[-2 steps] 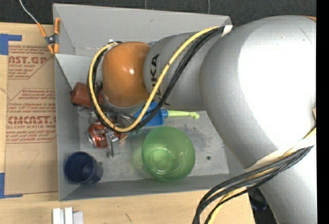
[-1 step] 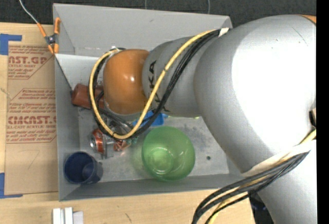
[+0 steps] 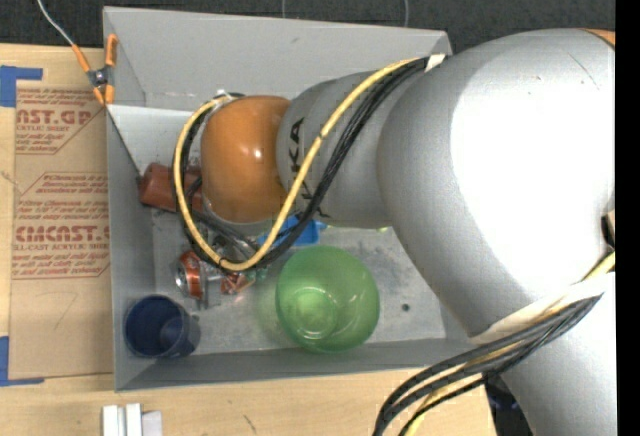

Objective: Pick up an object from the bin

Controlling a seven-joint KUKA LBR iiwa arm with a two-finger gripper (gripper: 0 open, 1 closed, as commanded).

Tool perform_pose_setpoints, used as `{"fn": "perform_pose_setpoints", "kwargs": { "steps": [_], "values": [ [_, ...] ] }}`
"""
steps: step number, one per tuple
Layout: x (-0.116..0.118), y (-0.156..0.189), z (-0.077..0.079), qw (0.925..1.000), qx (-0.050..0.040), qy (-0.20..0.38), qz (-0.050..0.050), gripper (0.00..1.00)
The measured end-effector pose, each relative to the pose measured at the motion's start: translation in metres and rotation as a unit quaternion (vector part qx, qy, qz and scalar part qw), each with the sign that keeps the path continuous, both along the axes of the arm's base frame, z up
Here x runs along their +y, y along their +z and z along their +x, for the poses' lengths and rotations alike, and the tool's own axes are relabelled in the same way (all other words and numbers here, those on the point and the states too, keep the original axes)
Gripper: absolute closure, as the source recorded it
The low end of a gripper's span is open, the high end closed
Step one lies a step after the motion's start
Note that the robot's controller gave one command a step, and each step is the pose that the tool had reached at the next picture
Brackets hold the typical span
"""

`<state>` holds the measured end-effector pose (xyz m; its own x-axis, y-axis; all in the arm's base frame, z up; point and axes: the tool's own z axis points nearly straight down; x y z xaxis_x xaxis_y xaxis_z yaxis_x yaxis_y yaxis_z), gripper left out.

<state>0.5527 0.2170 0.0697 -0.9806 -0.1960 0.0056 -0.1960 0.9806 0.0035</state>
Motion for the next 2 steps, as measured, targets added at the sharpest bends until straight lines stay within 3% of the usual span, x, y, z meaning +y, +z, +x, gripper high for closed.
{"fn": "perform_pose_setpoints", "kwargs": {
  "steps": [2],
  "values": [
    [0.0, 0.017, -0.002, 1.0, 0.0024, 0.0, -0.001, 1.0]
  ]
}}
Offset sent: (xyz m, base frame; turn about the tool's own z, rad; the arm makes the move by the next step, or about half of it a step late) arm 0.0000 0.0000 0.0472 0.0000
